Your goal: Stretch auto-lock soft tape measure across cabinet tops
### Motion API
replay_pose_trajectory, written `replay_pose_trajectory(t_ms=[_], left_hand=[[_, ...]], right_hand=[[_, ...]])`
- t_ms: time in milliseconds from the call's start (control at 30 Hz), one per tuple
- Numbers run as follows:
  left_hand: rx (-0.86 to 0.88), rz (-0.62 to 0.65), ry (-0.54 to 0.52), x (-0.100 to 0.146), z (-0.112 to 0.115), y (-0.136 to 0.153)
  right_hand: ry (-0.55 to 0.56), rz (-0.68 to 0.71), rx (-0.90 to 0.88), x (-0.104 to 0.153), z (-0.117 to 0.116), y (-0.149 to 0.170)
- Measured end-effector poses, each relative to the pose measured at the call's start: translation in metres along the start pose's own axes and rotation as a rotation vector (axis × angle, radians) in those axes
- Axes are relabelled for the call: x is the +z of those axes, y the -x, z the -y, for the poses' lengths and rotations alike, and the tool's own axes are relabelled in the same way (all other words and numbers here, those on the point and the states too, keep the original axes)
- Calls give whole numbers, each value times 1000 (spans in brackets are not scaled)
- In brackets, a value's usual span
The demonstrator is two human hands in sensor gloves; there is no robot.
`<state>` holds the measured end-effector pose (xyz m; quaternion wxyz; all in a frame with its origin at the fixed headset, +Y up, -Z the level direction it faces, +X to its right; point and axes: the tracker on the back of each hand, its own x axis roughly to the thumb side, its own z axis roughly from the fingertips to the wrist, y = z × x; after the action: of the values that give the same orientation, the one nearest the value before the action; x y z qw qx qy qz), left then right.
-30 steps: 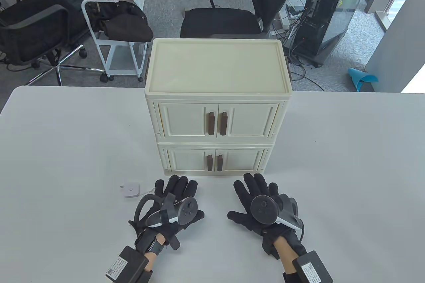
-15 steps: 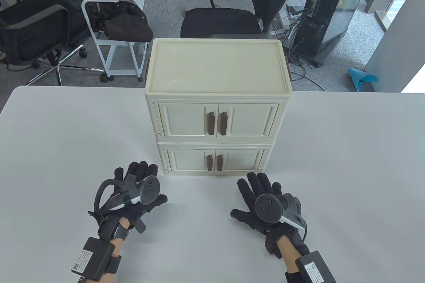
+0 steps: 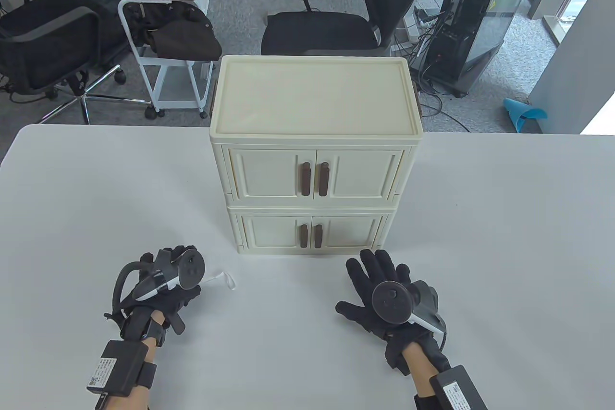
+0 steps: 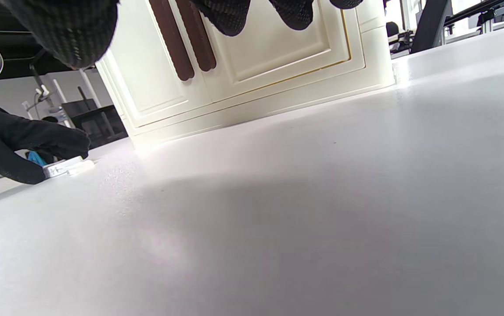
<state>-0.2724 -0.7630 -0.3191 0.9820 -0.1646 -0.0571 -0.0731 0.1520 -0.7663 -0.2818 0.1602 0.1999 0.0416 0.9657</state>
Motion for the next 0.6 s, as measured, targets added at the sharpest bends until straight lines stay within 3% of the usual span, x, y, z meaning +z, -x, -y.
replay_pose_trajectory(t_ms=[233, 600], left_hand=[[-30, 22, -39, 4, -5, -10], [-69, 241, -246, 45, -69, -74]], right_hand=[[11, -4, -8, 0, 1, 1], [47, -11, -356, -8, 17, 8]])
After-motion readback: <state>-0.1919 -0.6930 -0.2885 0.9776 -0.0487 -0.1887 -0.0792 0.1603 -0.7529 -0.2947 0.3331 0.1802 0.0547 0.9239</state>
